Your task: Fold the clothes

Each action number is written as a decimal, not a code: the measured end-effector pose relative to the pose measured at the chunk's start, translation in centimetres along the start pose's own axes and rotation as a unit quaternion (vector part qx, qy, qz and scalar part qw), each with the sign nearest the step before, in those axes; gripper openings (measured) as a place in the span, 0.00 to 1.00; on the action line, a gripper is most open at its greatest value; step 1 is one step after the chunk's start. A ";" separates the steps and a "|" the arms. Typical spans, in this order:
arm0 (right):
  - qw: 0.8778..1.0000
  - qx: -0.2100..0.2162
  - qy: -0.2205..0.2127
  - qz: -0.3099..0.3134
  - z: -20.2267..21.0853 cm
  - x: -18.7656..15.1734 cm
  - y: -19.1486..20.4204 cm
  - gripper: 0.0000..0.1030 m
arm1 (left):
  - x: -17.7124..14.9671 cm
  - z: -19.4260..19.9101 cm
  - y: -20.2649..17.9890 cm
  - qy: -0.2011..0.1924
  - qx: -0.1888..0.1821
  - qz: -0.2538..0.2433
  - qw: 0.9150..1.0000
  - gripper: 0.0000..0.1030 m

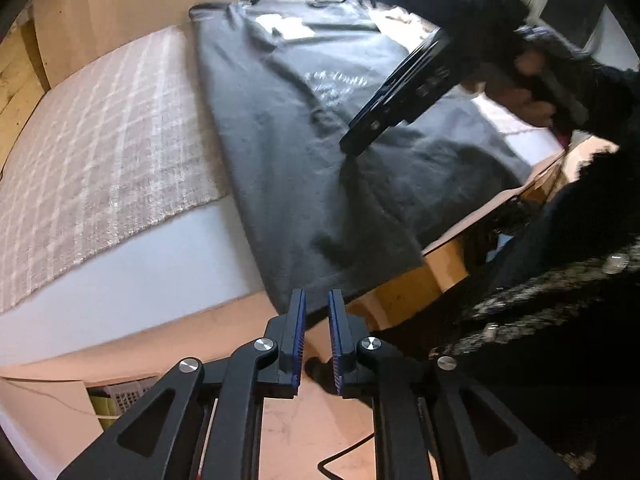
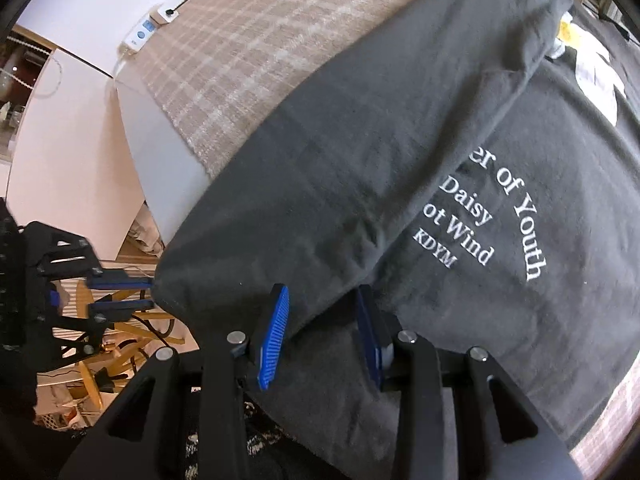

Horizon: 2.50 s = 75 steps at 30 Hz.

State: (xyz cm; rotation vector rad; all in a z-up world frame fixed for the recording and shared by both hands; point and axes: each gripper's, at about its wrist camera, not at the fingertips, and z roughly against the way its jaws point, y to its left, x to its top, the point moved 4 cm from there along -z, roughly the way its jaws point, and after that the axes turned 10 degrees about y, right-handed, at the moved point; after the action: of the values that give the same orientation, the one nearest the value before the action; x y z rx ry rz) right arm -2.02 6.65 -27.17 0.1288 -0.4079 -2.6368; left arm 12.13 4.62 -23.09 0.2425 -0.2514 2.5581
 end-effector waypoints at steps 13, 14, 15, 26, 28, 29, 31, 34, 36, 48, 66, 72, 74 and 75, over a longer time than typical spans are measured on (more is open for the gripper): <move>1.000 0.001 0.020 -0.016 2.2 -1.3 -2.7 0.22 | 2.6 1.3 -2.8 -0.029 -0.022 -0.039 0.999 0.15; 1.000 -0.005 -0.008 -0.019 3.4 -1.0 -3.1 0.22 | 3.2 1.0 -2.3 -0.035 -0.019 -0.033 0.999 0.15; 0.999 -0.006 -0.035 -0.022 4.6 -0.6 -3.5 0.22 | 3.8 0.8 -1.8 -0.040 -0.015 -0.027 0.999 0.14; 0.996 -0.045 -0.073 -0.036 6.4 4.6 -9.4 0.20 | 5.3 -0.9 -2.1 0.011 -0.059 -0.038 0.998 0.19; 0.990 -0.052 -0.124 -0.044 10.2 5.4 -10.6 0.20 | 6.9 2.0 -0.6 -0.011 -0.062 -0.026 0.998 0.19; 0.985 -0.056 -0.157 -0.052 12.4 6.2 -11.3 0.20 | 8.2 3.5 0.3 -0.027 -0.059 -0.027 0.998 0.18; 0.973 -0.062 -0.211 -0.071 15.6 7.7 -13.1 0.20 | 11.2 6.3 1.9 -0.062 -0.050 -0.034 0.996 0.22; 0.963 -0.061 -0.240 -0.107 16.2 10.1 -14.9 0.20 | 16.8 8.0 3.9 -0.098 -0.004 -0.053 0.994 0.27; 0.963 -0.035 -0.238 -0.124 14.8 10.5 -16.4 0.20 | 20.4 7.1 5.0 -0.110 -0.004 -0.051 0.993 0.27; 0.914 -0.110 -0.255 -0.294 16.9 -2.0 -26.7 0.20 | 25.3 -5.0 5.4 0.006 -0.066 -0.087 0.994 0.28; 0.925 -0.136 -0.254 -0.248 21.1 -1.0 -47.0 0.33 | 46.8 -7.2 -13.0 -0.094 -0.017 -0.076 0.993 0.34; 0.924 -0.105 -0.272 -0.245 21.6 -1.7 -48.9 0.35 | 55.3 -13.2 -14.2 -0.061 0.069 -0.092 0.991 0.34; 0.923 -0.095 -0.277 -0.251 21.6 -1.9 -49.5 0.37 | 56.7 -14.8 -13.5 -0.040 0.071 -0.086 0.993 0.34; 0.922 -0.093 -0.278 -0.253 21.6 -1.9 -49.7 0.37 | 57.2 -15.5 -13.1 -0.032 0.066 -0.084 0.994 0.34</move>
State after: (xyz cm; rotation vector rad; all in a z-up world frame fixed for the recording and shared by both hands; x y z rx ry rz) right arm -25.28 55.32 -21.85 -0.6819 -0.3312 -3.1829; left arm -30.13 48.13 -23.57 0.3790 -0.0808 2.4055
